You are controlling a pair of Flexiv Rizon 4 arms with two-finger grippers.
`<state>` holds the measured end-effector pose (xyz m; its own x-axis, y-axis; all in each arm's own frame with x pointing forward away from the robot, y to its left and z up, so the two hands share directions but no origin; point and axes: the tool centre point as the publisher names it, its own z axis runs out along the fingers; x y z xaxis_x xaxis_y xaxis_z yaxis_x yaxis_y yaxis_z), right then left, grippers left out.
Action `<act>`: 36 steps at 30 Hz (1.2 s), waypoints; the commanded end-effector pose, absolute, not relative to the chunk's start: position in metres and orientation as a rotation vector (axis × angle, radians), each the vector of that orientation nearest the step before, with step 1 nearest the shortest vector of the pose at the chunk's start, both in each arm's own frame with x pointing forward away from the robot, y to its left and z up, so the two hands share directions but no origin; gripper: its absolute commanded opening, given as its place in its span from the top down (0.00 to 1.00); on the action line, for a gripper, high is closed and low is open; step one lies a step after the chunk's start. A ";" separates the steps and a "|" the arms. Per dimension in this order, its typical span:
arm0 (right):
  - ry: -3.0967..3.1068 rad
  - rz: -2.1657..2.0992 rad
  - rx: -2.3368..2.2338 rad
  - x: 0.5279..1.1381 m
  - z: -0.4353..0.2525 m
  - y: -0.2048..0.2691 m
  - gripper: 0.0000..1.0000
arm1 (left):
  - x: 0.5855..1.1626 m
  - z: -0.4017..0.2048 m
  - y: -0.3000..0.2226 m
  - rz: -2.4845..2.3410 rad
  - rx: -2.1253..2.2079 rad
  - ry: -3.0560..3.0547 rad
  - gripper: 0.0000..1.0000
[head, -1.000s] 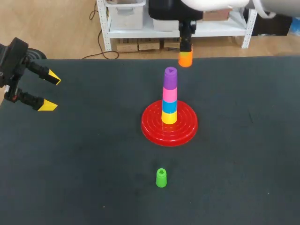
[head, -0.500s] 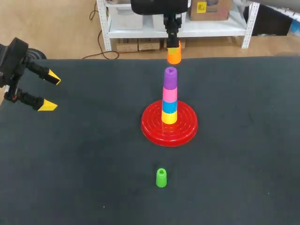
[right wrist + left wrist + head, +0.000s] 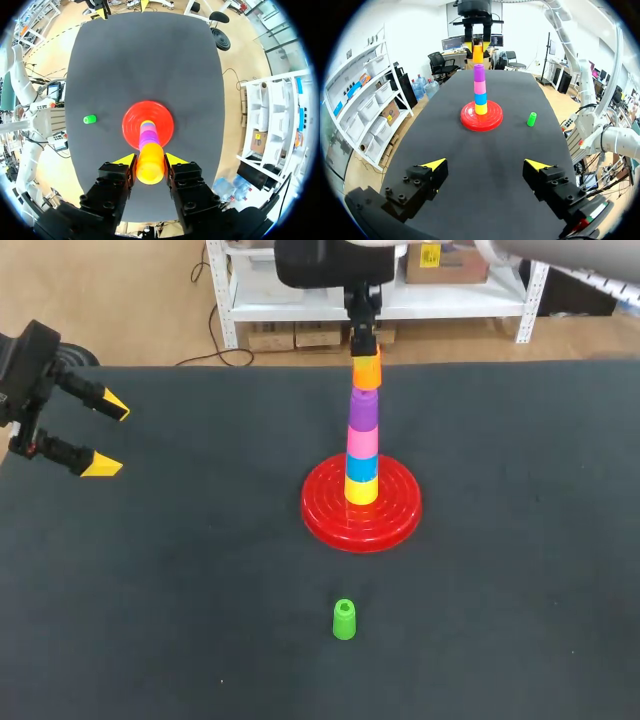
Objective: Pick up and stack the cylinders on the red base in this order: pink,purple,orange,green
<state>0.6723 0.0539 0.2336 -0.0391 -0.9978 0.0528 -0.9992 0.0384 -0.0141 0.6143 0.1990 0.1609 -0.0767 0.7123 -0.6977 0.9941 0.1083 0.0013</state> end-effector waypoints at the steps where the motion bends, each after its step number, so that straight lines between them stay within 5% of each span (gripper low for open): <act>1: -2.241 0.061 2.160 0.672 0.228 0.053 1.00 | 0.613 0.160 0.199 -0.670 1.657 1.845 0.00; 36: -2.208 -0.007 2.168 0.680 0.207 0.057 1.00 | 0.613 0.160 0.199 -0.670 1.657 1.845 0.00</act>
<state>0.6781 0.0552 0.2121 -0.0186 -0.9994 0.0282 -0.9993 0.0195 0.0327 0.6143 0.1990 0.1609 -0.0767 0.7123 -0.6977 0.9941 0.1083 0.0013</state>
